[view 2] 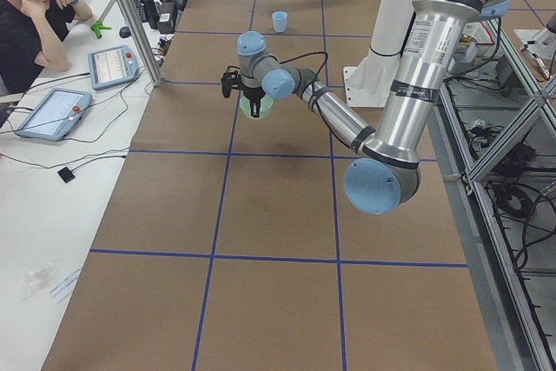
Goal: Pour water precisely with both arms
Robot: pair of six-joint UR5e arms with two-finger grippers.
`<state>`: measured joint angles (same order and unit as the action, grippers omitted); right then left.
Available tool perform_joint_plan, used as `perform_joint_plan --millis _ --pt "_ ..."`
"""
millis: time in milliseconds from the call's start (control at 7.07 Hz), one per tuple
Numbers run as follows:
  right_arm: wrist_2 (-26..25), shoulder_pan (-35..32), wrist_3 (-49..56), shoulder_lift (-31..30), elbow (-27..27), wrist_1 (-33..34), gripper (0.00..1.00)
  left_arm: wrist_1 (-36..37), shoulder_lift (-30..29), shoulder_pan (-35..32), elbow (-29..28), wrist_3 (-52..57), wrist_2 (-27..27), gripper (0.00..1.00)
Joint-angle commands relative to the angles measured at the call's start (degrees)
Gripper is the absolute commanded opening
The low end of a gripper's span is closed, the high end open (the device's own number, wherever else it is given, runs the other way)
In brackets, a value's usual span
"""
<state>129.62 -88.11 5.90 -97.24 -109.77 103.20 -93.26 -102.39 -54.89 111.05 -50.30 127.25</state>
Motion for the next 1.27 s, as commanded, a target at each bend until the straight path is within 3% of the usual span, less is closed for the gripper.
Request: perform_joint_plan --millis 0,283,566,707,1131 --pt "-0.77 -0.13 2.02 -0.50 0.61 2.28 1.00 -1.21 6.90 -1.53 0.48 6.94 0.02 0.00" --pt "-1.03 -0.05 1.49 1.08 1.04 2.10 1.00 -13.64 15.34 -2.67 -1.87 8.37 0.19 0.00" --pt "-1.21 -0.13 -0.97 3.46 2.72 2.10 1.00 -25.67 19.14 -2.59 -9.58 8.38 0.19 0.00" --pt "-1.21 -0.13 -0.98 3.37 2.72 2.10 1.00 -28.87 19.07 -2.59 -13.54 8.46 0.11 0.00" --pt "-1.03 -0.13 -0.45 2.58 2.45 2.01 1.00 -29.70 18.98 -2.50 -15.95 8.55 0.11 0.00"
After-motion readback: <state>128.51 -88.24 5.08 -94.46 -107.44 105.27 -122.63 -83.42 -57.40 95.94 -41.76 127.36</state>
